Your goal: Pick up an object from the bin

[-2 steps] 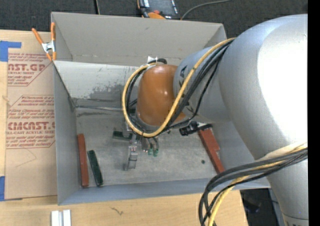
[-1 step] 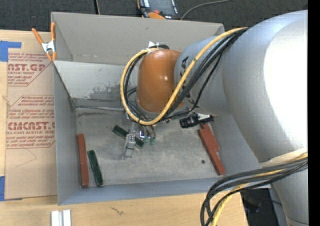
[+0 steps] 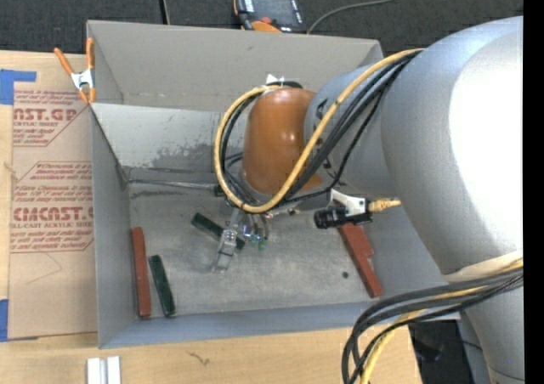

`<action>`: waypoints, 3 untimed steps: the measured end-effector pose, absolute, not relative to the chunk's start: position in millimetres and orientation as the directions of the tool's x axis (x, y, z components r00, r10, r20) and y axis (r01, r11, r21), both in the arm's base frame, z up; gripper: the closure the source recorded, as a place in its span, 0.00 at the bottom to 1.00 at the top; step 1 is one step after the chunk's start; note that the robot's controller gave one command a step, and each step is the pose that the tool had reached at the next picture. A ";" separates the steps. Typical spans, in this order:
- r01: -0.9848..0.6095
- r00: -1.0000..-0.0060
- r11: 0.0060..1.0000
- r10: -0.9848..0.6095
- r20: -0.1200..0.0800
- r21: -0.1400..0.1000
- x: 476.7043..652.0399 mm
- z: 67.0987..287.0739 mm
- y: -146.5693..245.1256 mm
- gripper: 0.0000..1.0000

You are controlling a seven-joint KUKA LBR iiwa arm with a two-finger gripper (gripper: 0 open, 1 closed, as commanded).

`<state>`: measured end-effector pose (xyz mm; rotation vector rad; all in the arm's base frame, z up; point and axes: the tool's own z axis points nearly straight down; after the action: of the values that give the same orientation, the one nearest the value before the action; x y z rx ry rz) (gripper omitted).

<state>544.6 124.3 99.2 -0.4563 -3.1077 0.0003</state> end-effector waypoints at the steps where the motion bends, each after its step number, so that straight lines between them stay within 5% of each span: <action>1: 0.404 -0.915 0.915 0.404 0.003 -0.001 532.6 68.4 116.8 0.00; 2: 0.404 -0.915 0.915 0.404 0.001 0.000 532.4 67.8 117.1 0.00; 3: 0.404 -0.915 0.915 0.404 0.000 0.001 532.7 68.5 117.4 1.00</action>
Offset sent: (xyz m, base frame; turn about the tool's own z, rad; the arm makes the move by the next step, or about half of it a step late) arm -0.0109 -0.0076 -0.0292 0.1241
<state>532.7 117.4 68.5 -0.6480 -3.0741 -0.0023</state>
